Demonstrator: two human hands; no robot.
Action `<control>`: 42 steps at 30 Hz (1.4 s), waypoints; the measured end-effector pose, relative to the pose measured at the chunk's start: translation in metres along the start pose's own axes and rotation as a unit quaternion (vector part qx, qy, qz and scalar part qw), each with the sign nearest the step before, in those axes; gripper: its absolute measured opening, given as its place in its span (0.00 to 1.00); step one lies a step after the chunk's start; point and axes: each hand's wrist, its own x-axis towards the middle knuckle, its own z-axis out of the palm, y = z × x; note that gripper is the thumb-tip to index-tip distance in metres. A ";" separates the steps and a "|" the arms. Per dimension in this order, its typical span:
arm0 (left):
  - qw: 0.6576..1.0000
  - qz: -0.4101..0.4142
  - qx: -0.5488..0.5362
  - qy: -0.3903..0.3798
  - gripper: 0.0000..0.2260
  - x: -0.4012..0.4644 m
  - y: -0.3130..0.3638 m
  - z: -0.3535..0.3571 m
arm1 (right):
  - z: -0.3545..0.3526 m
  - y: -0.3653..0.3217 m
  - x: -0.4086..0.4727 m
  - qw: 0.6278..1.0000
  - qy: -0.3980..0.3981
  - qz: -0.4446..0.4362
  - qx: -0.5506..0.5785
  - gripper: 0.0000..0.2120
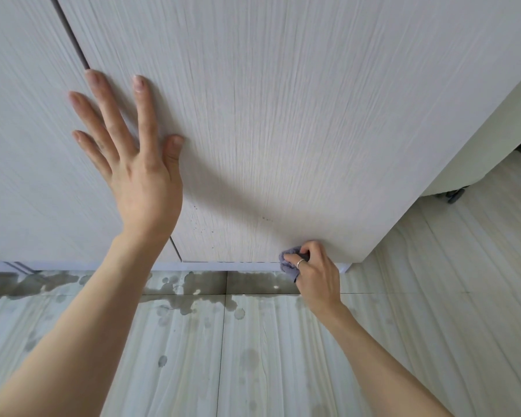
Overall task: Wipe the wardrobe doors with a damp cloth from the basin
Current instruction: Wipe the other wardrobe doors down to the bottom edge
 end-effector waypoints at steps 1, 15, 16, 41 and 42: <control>1.000 -0.001 0.000 0.000 0.23 0.000 0.000 0.000 | -0.005 -0.006 0.001 0.999 0.035 -0.025 0.006 0.08; 1.000 0.003 -0.006 -0.012 0.23 0.000 -0.002 0.000 | 0.023 -0.027 0.009 0.995 0.018 -0.097 -0.026 0.09; 1.000 0.004 -0.005 -0.012 0.23 0.000 -0.002 0.000 | 0.021 -0.023 0.004 0.998 0.011 -0.055 -0.026 0.08; 0.991 0.131 0.006 -0.015 0.22 -0.014 -0.068 -0.005 | 0.007 -0.120 0.047 0.952 0.147 -0.267 -0.030 0.12; 0.991 0.130 0.007 -0.014 0.22 -0.015 -0.068 -0.006 | -0.002 -0.132 0.054 0.950 0.180 -0.255 -0.010 0.15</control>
